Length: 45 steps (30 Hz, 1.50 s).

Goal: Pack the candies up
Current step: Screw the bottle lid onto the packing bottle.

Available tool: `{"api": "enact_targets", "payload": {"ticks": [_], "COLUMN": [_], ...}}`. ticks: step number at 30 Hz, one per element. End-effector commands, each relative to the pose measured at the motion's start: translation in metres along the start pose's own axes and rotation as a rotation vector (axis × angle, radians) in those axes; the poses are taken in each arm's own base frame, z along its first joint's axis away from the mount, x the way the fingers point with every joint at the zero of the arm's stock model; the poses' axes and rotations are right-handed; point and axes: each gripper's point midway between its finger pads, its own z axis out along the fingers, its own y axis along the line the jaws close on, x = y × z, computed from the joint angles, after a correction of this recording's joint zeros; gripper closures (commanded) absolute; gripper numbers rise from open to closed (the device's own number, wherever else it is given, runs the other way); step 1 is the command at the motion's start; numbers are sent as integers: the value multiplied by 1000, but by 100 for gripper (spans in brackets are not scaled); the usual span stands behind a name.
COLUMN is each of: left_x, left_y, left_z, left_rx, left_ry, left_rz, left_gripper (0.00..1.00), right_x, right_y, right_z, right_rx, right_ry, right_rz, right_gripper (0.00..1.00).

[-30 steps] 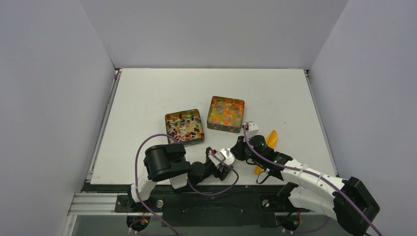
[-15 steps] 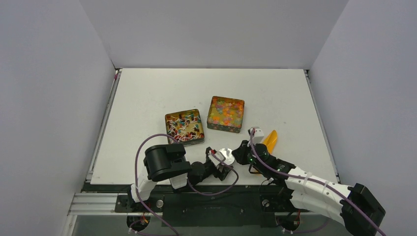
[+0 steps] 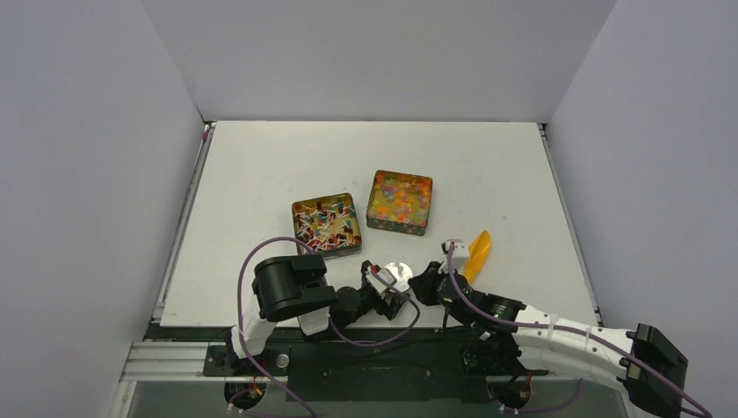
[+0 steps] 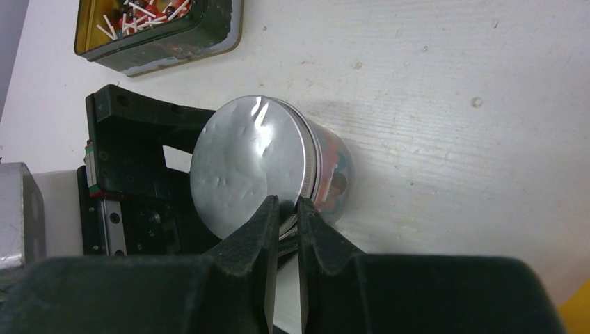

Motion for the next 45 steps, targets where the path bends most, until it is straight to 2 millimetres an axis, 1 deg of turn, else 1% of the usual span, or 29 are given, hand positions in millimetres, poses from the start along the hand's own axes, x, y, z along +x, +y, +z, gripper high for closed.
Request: {"api": "enact_targets", "payload": {"ticks": [1,3,6,9,10,11,12,13,14,15,17,18,19,20,21,22,23,26,27,28,29,32,33,35,36,37,38,44,45], "left_x": [27,26,26,26,27,26,26,26,26,26,26,26,24,24,22,22,20,15,12,13,10,13,11,12,14,14,16,17,20], "left_y": [24,24,24,24,25,25,25,25,25,25,25,25,24,24,24,23,23,22,22,22,21,18,15,13,12,11,11,9,8], "left_z": [-11,-11,-11,-12,-12,-12,-13,-13,-13,-13,-13,-13,-13,-13,-13,-13,-14,-14,-14,-15,-13,-12,-10,-9,-9,-9,-9,-13,-14], "left_rx": [-87,-87,-87,-89,-91,-93,-94,-93,-93,-93,-91,-91,-90,-87,-86,-83,-81,-82,-83,-83,-82,-78,-73,-76,-78,-80,-83,-101,-105], "left_ry": [32,30,31,32,32,30,32,31,30,31,31,31,28,27,22,23,19,9,3,10,4,33,30,42,50,51,61,83,100], "left_rz": [-104,-104,-104,-104,-103,-105,-104,-105,-104,-104,-104,-104,-105,-105,-107,-107,-111,-120,-125,-125,-131,-125,-127,-122,-118,-116,-111,-96,-87], "left_gripper": [66,66,66,66,66,66,66,66,65,65,65,65,64,63,61,60,58,53,48,44,43,38,37,31,12,4,2,4,4], "right_x": [73,71,68,55,53,47,43,36,32,23,10,1,-4,-13,-18,-25,-31,-44,-46,-47,-48,-45,-45,-44,-43,-44,-44,-50,-52], "right_y": [51,56,57,60,55,58,48,49,36,36,14,15,5,7,0,1,-4,-6,-7,-8,-7,-9,-8,-10,-11,-11,-13,-17,-18], "right_z": [-36,-39,-42,-43,-44,-45,-46,-47,-48,-50,-54,-57,-58,-61,-63,-65,-66,-70,-71,-71,-70,-67,-66,-64,-63,-63,-63,-63,-62], "right_rx": [-237,-244,-234,-223,-199,-196,-155,-144,-85,-70,40,49,93,94,128,127,149,164,166,169,163,159,155,155,156,154,159,152,157], "right_ry": [352,346,343,309,302,288,273,256,240,217,172,148,126,99,81,59,38,-2,-6,-11,-13,-12,-13,-13,-11,-15,-16,-32,-35], "right_rz": [53,49,33,21,4,0,-25,-30,-58,-62,-112,-111,-131,-126,-139,-136,-146,-146,-148,-144,-142,-137,-136,-134,-135,-132,-135,-135,-131], "right_gripper": [93,93,93,92,92,91,90,89,89,87,87,86,86,82,80,77,76,71,70,68,67,63,62,59,57,55,54,50,50]}}
